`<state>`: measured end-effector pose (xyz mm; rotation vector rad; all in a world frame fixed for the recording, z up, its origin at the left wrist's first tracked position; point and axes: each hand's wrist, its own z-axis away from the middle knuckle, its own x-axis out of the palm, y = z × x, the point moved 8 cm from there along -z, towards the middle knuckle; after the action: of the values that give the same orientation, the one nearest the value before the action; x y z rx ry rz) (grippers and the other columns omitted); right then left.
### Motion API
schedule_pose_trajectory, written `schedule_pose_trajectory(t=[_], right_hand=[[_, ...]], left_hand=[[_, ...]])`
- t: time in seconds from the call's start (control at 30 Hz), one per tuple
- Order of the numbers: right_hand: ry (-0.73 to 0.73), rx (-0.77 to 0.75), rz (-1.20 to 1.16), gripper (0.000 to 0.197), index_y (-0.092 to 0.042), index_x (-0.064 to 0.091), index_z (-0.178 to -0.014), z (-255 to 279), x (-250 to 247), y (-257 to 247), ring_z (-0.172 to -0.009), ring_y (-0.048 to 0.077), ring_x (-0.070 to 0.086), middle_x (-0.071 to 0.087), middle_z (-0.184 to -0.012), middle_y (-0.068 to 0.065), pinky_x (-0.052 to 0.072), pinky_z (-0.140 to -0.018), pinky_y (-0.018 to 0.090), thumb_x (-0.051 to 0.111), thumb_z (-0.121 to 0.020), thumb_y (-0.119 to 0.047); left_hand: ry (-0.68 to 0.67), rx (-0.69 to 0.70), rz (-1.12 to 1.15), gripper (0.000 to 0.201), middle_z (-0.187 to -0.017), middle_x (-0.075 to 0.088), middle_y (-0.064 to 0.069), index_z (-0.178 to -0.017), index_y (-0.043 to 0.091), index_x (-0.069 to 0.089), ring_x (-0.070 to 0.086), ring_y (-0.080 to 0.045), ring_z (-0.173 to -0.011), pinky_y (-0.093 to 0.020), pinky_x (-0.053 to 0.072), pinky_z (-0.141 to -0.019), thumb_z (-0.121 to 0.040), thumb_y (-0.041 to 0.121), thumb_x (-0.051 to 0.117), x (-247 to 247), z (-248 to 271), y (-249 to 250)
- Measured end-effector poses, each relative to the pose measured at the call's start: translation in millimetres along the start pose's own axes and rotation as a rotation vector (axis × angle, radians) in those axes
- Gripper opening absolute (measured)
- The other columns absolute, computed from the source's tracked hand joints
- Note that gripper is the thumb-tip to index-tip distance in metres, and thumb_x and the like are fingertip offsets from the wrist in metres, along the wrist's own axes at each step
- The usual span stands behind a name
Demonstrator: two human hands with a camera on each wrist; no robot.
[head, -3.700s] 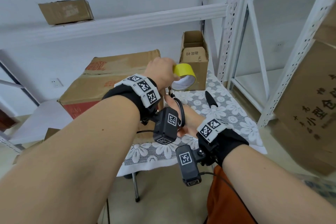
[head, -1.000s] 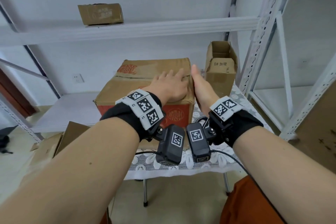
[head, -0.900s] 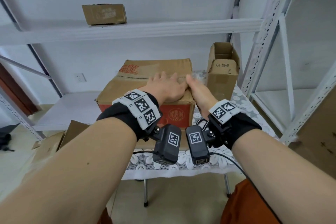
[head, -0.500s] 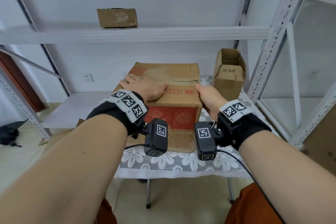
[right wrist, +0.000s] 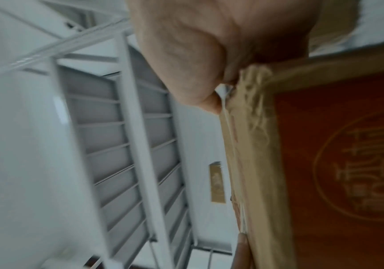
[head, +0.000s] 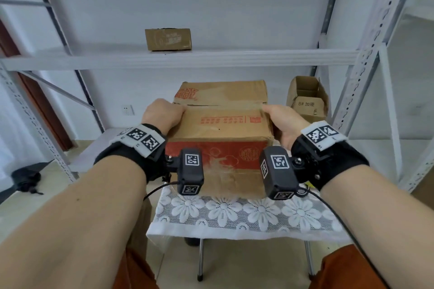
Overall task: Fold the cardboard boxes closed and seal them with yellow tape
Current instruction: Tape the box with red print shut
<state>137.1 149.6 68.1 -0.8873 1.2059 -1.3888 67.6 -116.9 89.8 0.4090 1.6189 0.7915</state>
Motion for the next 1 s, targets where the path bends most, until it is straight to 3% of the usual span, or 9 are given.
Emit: schedule_pose_trajectory(t=[0.13, 0.23, 0.3, 0.4, 0.53, 0.63, 0.77, 0.87, 1.0], right_hand=[[0.113, -0.131, 0.101, 0.04, -0.012, 0.058, -0.101, 2, -13, -39, -0.109, 0.029, 0.059, 0.062, -0.118, 0.014, 0.045, -0.1, 0.046, 0.037, -0.097, -0.046], [0.183, -0.147, 0.149, 0.075, -0.005, 0.037, -0.141, 3, -27, -42, -0.132, 0.032, 0.041, 0.039, -0.147, 0.013, 0.03, -0.111, 0.048, 0.026, -0.094, -0.063], [0.175, -0.161, 0.034, 0.078, -0.019, 0.021, -0.151, 0, -28, -32, -0.139, 0.027, 0.031, 0.029, -0.154, 0.003, 0.025, -0.113, 0.049, 0.034, -0.09, -0.065], [0.21, -0.256, -0.195, 0.054, -0.035, 0.032, -0.143, -4, -38, -21, -0.118, 0.022, 0.054, 0.055, -0.131, -0.005, 0.044, -0.099, 0.053, 0.049, -0.092, -0.032], [0.141, -0.33, -0.317, 0.063, -0.032, 0.033, -0.142, 5, -45, -17, -0.095, 0.016, 0.061, 0.058, -0.11, -0.001, 0.057, -0.072, 0.036, 0.037, -0.095, 0.01], [0.109, -0.339, -0.428, 0.067, -0.023, 0.043, -0.134, 11, -50, -12, -0.093, 0.015, 0.062, 0.057, -0.115, 0.004, 0.056, -0.06, 0.029, 0.028, -0.086, 0.022], [0.086, -0.247, -0.724, 0.039, -0.013, 0.063, -0.104, 9, -46, 3, -0.085, 0.018, 0.068, 0.068, -0.107, 0.007, 0.056, -0.066, 0.034, 0.032, -0.088, 0.004], [0.115, -0.222, -0.77, 0.033, -0.012, 0.066, -0.085, 9, -46, 9, -0.072, 0.014, 0.065, 0.071, -0.084, 0.002, 0.051, -0.059, 0.027, 0.04, -0.098, -0.029], [0.167, -0.253, -0.681, 0.039, -0.01, 0.06, -0.109, 0, -46, 17, -0.111, 0.019, 0.061, 0.066, -0.115, 0.008, 0.049, -0.089, 0.034, 0.04, -0.099, -0.042]], left_hand=[[0.084, 0.059, 0.249, 0.035, -0.099, 0.065, -0.008, -0.1, 0.009, 0.062, 0.061, -0.028, -0.091, -0.038, 0.052, -0.083, -0.095, 0.042, 0.054, -26, 3, 15], [0.141, 0.146, 0.344, 0.026, -0.098, 0.061, -0.002, -0.104, 0.015, 0.063, 0.056, -0.024, -0.092, -0.039, 0.05, -0.087, -0.1, 0.036, 0.047, -32, 16, 26], [0.169, 0.229, 0.339, 0.027, -0.102, 0.059, -0.002, -0.111, 0.013, 0.064, 0.053, -0.022, -0.095, -0.038, 0.046, -0.091, -0.101, 0.028, 0.043, -29, 26, 30], [0.091, 0.264, 0.379, 0.031, -0.112, 0.064, -0.002, -0.123, 0.016, 0.061, 0.057, -0.02, -0.099, -0.038, 0.049, -0.09, -0.1, 0.014, 0.04, -8, 31, 22], [-0.032, 0.2, 0.521, 0.046, -0.105, 0.07, -0.003, -0.121, 0.019, 0.062, 0.065, -0.016, -0.085, -0.026, 0.052, -0.067, -0.091, -0.005, 0.038, 17, 38, 11], [-0.087, 0.03, 0.822, 0.028, -0.099, 0.069, -0.006, -0.098, 0.01, 0.065, 0.062, -0.023, -0.093, -0.027, 0.049, -0.073, -0.097, 0.016, 0.038, 25, 43, 5], [-0.248, -0.063, 1.116, 0.074, -0.101, 0.072, -0.01, -0.104, 0.012, 0.064, 0.068, -0.027, -0.096, -0.034, 0.058, -0.071, -0.096, 0.068, 0.017, 39, 66, 13], [-0.252, -0.108, 1.153, 0.076, -0.108, 0.073, -0.005, -0.112, 0.021, 0.064, 0.066, -0.032, -0.104, -0.04, 0.059, -0.079, -0.089, 0.077, 0.019, 52, 72, 9], [-0.242, -0.197, 1.08, 0.053, -0.087, 0.068, -0.002, -0.101, 0.021, 0.063, 0.064, -0.017, -0.076, -0.027, 0.049, -0.056, -0.09, 0.069, 0.042, 61, 74, 0]])
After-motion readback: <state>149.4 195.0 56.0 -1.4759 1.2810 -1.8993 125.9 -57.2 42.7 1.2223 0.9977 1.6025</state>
